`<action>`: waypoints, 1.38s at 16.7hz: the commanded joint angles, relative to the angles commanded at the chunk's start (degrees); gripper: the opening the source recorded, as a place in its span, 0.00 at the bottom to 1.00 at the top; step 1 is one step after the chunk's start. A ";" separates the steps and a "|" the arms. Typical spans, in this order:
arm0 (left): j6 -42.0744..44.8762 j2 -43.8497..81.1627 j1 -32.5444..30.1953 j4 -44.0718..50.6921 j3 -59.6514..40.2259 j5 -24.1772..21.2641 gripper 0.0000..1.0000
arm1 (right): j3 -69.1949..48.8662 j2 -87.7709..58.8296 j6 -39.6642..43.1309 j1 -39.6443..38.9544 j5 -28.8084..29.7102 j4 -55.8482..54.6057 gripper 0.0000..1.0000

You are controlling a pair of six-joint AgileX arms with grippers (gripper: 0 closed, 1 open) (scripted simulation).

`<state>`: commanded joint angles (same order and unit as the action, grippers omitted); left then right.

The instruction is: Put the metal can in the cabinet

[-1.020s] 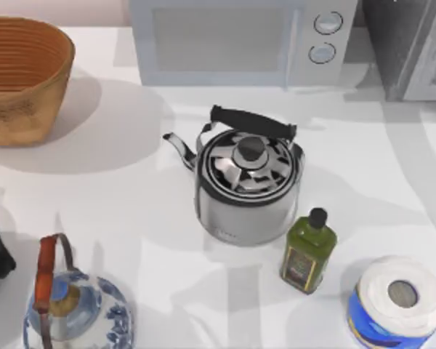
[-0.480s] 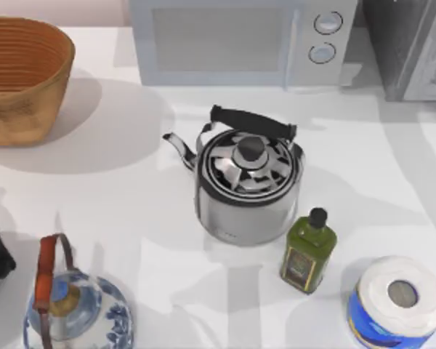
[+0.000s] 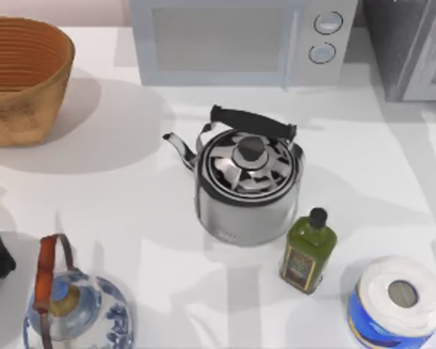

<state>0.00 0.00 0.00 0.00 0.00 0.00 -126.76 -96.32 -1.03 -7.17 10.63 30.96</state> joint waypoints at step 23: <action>0.00 0.00 0.00 0.00 0.00 0.00 1.00 | -31.35 -23.22 -0.06 1.57 -3.60 7.99 0.68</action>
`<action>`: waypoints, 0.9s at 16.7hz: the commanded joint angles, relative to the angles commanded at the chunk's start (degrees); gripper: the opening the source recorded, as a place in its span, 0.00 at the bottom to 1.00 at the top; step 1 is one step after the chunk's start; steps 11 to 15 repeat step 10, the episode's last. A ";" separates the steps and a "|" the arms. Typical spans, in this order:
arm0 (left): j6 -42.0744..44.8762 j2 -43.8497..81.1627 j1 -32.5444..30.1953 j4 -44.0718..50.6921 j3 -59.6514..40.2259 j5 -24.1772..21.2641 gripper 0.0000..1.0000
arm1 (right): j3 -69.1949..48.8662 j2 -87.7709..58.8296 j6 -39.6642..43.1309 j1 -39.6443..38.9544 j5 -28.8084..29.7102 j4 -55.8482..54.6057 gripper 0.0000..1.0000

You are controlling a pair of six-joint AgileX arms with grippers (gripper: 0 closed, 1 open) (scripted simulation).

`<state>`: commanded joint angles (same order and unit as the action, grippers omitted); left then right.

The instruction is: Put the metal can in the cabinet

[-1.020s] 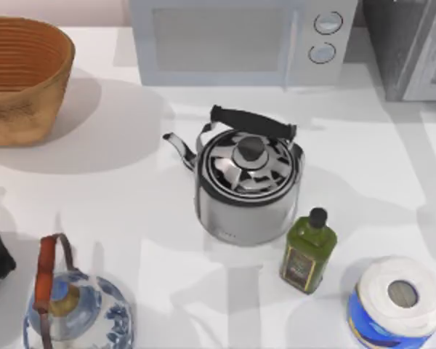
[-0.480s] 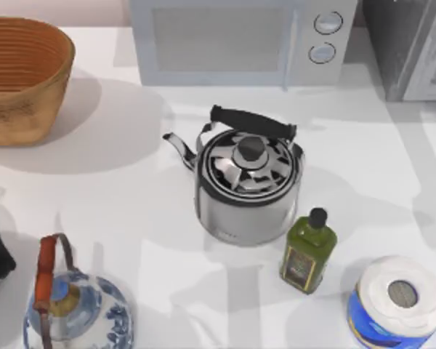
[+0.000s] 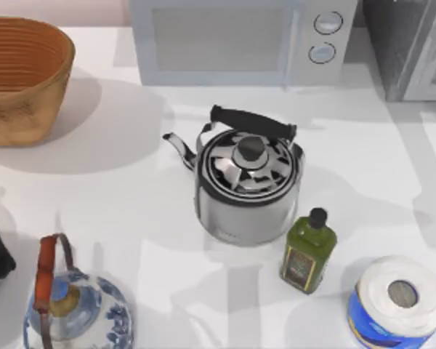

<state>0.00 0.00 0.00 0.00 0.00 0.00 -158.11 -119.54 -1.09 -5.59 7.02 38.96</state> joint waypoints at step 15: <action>0.00 0.00 0.00 0.00 0.00 0.00 1.00 | 0.00 0.00 0.00 0.00 0.00 0.00 1.00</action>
